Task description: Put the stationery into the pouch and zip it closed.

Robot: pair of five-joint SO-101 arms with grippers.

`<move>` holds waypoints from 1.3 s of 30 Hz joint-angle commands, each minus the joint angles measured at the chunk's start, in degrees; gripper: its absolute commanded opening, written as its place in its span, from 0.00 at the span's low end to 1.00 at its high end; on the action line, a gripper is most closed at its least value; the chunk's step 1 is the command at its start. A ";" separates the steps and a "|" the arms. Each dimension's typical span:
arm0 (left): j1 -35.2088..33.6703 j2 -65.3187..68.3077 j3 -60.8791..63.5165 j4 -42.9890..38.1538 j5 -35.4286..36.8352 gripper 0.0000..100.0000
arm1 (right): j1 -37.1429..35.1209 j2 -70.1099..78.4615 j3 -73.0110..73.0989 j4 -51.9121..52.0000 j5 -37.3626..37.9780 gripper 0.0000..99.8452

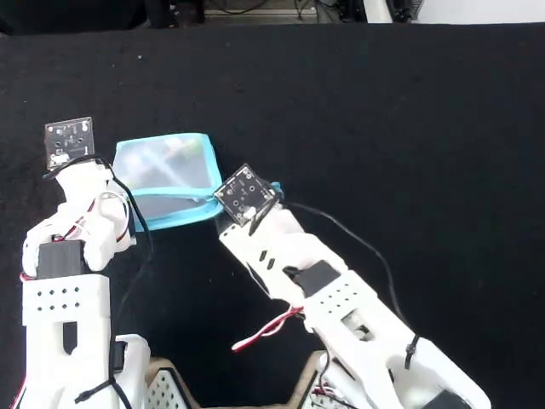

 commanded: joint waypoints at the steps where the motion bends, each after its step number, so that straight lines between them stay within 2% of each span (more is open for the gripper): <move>1: 0.13 0.26 -0.66 0.26 0.35 0.04 | 1.05 0.22 -4.18 -1.41 -0.35 0.24; 9: 0.13 0.26 -0.66 0.26 0.35 0.04 | 1.05 0.31 -4.09 -3.60 -0.35 0.24; 11: 0.13 0.26 -0.66 0.26 0.35 0.04 | 1.49 0.48 -4.09 -4.13 0.26 0.18; 15: 0.13 0.26 -0.66 0.26 0.35 0.04 | 2.02 0.31 -3.82 -6.24 8.62 0.01; 24: 0.13 0.26 -0.66 0.26 0.35 0.04 | 2.02 0.22 -3.47 -5.27 10.37 0.01; 33: 0.13 0.26 -0.66 0.26 0.35 0.04 | 2.02 -9.98 -8.66 13.80 10.46 0.01; 39: 0.13 0.26 -0.66 0.26 0.35 0.04 | 1.93 -19.21 -6.02 15.56 10.46 0.01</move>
